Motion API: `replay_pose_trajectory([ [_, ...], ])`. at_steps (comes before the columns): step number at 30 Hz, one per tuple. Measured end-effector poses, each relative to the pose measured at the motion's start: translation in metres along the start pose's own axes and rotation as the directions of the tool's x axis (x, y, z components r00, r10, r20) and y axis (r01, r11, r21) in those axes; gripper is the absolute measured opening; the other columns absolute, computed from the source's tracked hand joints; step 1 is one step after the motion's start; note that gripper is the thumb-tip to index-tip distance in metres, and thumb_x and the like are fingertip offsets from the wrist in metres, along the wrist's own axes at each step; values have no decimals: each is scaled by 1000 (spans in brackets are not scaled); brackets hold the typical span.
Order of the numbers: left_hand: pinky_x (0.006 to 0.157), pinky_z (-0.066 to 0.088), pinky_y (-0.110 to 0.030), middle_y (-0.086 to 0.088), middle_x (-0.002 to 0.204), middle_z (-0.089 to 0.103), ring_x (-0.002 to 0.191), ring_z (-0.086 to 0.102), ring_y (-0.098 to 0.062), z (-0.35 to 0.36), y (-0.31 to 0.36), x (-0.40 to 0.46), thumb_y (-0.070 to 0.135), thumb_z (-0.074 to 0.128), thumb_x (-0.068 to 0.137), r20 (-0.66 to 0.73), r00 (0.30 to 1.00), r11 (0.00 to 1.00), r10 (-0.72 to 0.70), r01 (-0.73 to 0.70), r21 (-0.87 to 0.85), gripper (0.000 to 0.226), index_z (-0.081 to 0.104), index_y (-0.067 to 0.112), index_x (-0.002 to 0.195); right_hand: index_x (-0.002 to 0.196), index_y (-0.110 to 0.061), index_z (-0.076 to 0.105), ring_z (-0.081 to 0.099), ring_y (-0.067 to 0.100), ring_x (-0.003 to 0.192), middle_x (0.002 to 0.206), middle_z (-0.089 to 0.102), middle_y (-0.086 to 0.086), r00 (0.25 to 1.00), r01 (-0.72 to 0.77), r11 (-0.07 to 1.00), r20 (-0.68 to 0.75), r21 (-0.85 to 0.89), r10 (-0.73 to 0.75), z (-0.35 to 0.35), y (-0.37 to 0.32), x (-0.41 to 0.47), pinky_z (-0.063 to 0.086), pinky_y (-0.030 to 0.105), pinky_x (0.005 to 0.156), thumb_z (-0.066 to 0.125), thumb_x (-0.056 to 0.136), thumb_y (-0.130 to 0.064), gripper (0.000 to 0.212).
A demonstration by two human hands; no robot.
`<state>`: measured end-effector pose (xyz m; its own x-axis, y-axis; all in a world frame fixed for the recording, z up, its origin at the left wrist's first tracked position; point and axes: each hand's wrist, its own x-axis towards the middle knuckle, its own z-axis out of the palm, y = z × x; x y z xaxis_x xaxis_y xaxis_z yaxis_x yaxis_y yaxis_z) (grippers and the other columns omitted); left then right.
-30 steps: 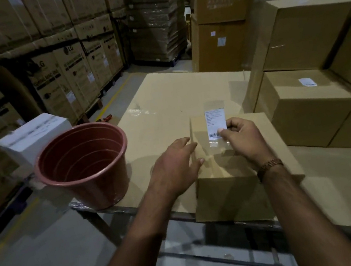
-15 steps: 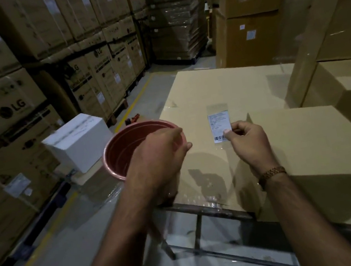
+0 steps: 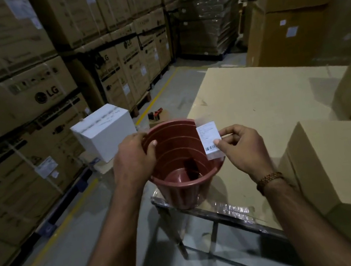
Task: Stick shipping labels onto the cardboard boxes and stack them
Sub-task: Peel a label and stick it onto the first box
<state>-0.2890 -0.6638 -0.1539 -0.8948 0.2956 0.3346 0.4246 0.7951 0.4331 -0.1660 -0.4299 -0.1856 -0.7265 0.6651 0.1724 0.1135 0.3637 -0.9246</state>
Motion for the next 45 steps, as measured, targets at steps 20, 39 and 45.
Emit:
replay_pose_trajectory([
  [20, 114, 34, -32, 1, 154, 53, 143, 44, -17, 74, -16, 41, 21, 55, 106, 119, 992, 961, -28, 60, -271, 49, 50, 16, 155, 81, -24, 73, 69, 4, 68, 67, 72, -12, 997, -72, 896, -40, -439, 61, 66, 2, 29, 55, 26, 68, 94, 76, -25, 21],
  [39, 122, 28, -27, -2, 161, 48, 150, 42, -17, 79, -34, 45, 15, 55, 105, 109, 994, 922, 1, 41, -385, 50, 50, 14, 155, 70, -26, 75, 72, 9, 73, 69, 73, -11, 949, -84, 754, 179, -651, 260, 106, 11, 60, 58, 27, 74, 95, 74, -34, 22],
  [45, 123, 26, -28, -3, 162, 47, 151, 40, -18, 77, -32, 44, 15, 55, 106, 125, 992, 924, 0, 48, -380, 50, 49, 14, 156, 105, -24, 79, 74, 27, 103, 106, 78, 3, 953, -45, 667, 168, -744, 252, 104, 12, 60, 59, 34, 89, 92, 78, -42, 34],
])
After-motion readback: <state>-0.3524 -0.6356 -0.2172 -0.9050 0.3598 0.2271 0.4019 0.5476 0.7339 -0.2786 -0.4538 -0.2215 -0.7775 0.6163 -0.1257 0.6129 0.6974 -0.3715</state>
